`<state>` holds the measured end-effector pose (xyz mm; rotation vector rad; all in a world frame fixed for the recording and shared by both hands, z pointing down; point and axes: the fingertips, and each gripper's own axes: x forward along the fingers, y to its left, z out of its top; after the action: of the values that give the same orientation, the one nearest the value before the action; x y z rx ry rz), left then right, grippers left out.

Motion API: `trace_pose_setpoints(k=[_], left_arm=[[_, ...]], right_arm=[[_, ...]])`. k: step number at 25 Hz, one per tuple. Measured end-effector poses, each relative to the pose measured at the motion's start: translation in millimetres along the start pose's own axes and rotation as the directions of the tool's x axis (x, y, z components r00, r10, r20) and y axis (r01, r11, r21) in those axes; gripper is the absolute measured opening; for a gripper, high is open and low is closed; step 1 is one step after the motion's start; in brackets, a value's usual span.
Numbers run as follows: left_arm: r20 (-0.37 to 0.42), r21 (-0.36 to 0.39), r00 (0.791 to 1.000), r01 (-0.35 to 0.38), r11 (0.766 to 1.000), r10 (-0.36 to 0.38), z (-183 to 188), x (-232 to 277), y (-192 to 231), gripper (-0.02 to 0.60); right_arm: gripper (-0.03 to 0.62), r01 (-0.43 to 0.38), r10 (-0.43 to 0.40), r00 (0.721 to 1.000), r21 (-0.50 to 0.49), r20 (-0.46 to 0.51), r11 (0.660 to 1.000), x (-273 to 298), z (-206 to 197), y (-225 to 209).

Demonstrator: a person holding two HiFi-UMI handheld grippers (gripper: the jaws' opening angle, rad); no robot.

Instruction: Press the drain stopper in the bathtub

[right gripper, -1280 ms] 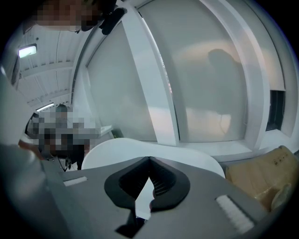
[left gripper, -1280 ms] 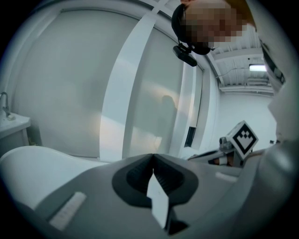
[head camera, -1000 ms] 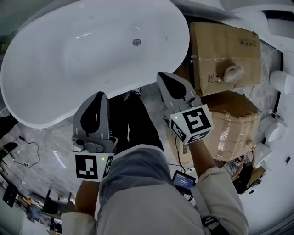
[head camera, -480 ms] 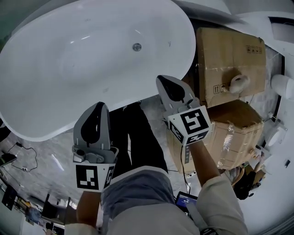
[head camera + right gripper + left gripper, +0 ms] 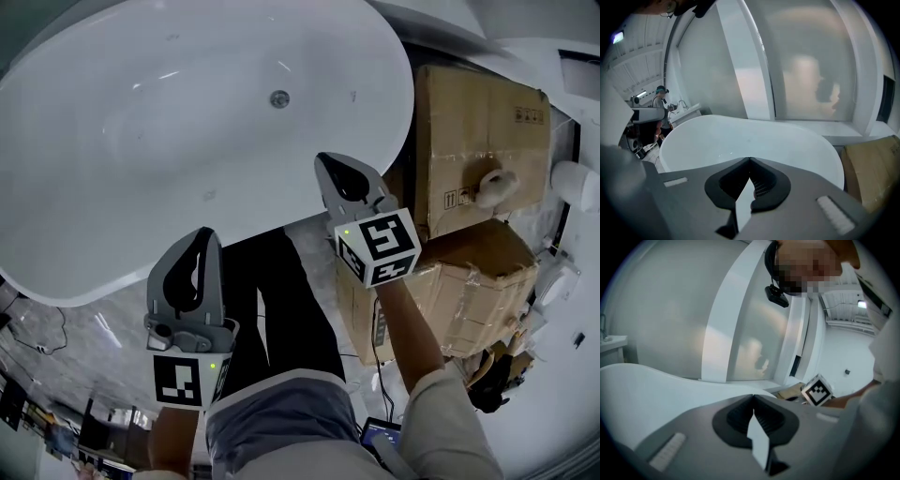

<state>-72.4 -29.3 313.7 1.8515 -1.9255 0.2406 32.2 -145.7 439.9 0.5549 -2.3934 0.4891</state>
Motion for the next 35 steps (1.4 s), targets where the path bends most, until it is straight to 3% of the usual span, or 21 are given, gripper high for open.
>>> trace_pose_setpoints(k=[12,23,35], left_arm=[[-0.044,-0.044,0.999,-0.022,0.999,0.02,-45,34,42,0.0],[-0.021,-0.056,1.0,0.02,0.998,-0.021,-51,56,66,0.0],[-0.058,-0.044,0.998,-0.008,0.999,0.005,-82,82,64,0.0]], right_arm=[[-0.002,0.029,-0.031,0.995,-0.025,-0.092,0.999,89,-41,-37],[-0.002,0.047,-0.052,0.988,-0.039,-0.147,0.998,142,-68,-43],[0.0,0.029,-0.045,0.975,-0.079,-0.218,0.996,210,-110,-72]])
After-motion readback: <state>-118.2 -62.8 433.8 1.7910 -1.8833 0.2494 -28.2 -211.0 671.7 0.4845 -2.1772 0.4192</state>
